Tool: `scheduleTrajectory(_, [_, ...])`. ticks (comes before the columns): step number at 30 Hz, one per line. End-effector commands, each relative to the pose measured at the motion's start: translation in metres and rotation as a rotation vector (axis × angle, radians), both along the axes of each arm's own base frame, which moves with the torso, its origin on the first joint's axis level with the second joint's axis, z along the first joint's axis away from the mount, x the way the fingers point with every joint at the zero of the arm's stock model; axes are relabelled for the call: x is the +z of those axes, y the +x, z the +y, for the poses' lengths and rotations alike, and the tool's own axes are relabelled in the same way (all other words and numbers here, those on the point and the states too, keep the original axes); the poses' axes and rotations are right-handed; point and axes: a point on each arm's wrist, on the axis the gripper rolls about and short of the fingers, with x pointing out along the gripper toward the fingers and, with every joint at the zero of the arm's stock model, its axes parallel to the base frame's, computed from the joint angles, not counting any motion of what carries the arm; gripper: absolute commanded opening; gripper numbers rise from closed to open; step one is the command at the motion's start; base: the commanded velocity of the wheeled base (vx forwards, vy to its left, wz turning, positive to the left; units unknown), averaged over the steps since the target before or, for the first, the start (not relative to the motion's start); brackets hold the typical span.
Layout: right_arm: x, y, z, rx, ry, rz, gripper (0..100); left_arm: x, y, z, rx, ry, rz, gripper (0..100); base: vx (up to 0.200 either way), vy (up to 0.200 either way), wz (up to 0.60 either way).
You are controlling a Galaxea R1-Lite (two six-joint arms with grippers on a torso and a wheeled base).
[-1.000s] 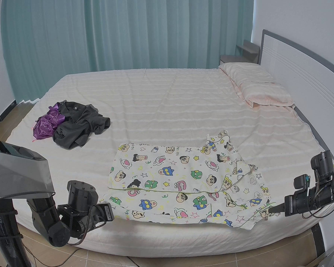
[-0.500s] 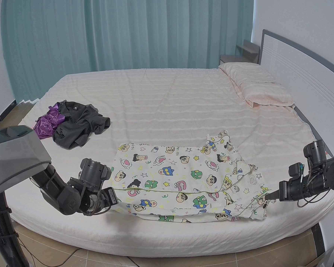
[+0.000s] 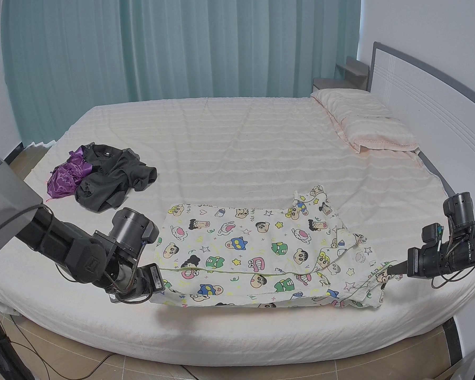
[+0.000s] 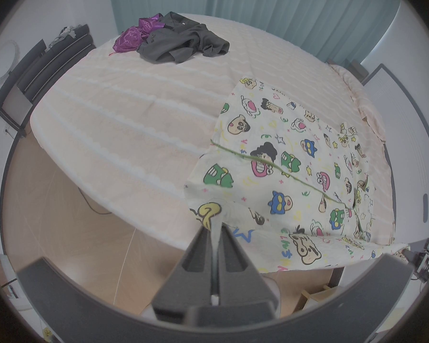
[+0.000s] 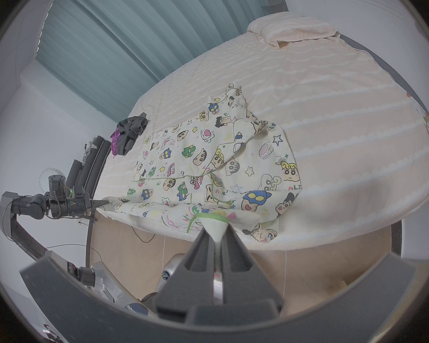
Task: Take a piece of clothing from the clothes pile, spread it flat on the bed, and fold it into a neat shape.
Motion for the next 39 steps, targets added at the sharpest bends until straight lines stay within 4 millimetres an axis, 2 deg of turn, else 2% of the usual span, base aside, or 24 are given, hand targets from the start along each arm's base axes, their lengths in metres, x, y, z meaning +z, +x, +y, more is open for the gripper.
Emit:
scheduleTrajectory(1, [0.002, -0.014, -0.001, 0.011, -0.011, 0.0, 0, 0.009, -0.008, 0.001, -0.011, -0.006, 0.01, 0, 0.0, 0.0, 0.0])
scheduleTrajectory(11, [-0.007, -0.026, -0.005, 0.03, -0.049, 0.033, 0, -0.015, -0.027, 0.002, -0.052, 0.01, 0.159, 0, 0.0, 0.0, 0.0])
scheduleTrajectory(15, [-0.004, -0.023, -0.005, 0.029, -0.051, 0.025, 0, -0.019, -0.023, -0.001, -0.052, 0.013, 0.171, 0, 0.0, 0.0, 0.0])
scheduleTrajectory(19, [-0.001, -0.014, -0.005, 0.026, -0.05, 0.011, 0, -0.013, -0.007, -0.001, -0.014, -0.016, 0.126, 0, 0.0, 0.0, 0.0])
scheduleTrajectory(22, [-0.002, -0.003, -0.006, 0.023, -0.05, 0.01, 0, -0.005, 0.012, -0.001, 0.068, -0.065, 0.073, 0, 0.0, 0.0, 0.0])
scheduleTrajectory(23, [-0.002, -0.003, -0.006, 0.023, -0.05, 0.01, 0, -0.005, 0.012, -0.001, 0.068, -0.065, 0.073, 0, 0.0, 0.0, 0.0])
scheduleTrajectory(24, [-0.003, 0.005, -0.006, 0.023, -0.048, 0.011, 0, -0.005, 0.022, 0.0, 0.097, -0.078, 0.059, 0, 0.0, 0.0, 0.0])
scheduleTrajectory(31, [-0.009, 0.028, -0.006, 0.021, -0.045, 0.017, 0, -0.02, 0.044, -0.001, 0.12, -0.068, 0.065, 0, 0.0, 0.0, 0.0])
scheduleTrajectory(33, [-0.012, 0.042, -0.006, 0.023, -0.044, 0.018, 0, -0.026, 0.061, 0.0, 0.14, -0.072, 0.055, 0, 0.0, 0.0, 0.0])
scheduleTrajectory(39, [-0.015, 0.066, -0.006, 0.011, -0.034, 0.007, 0, -0.028, 0.086, -0.006, 0.169, -0.093, 0.006, 0, 0.0, 0.0, 0.0])
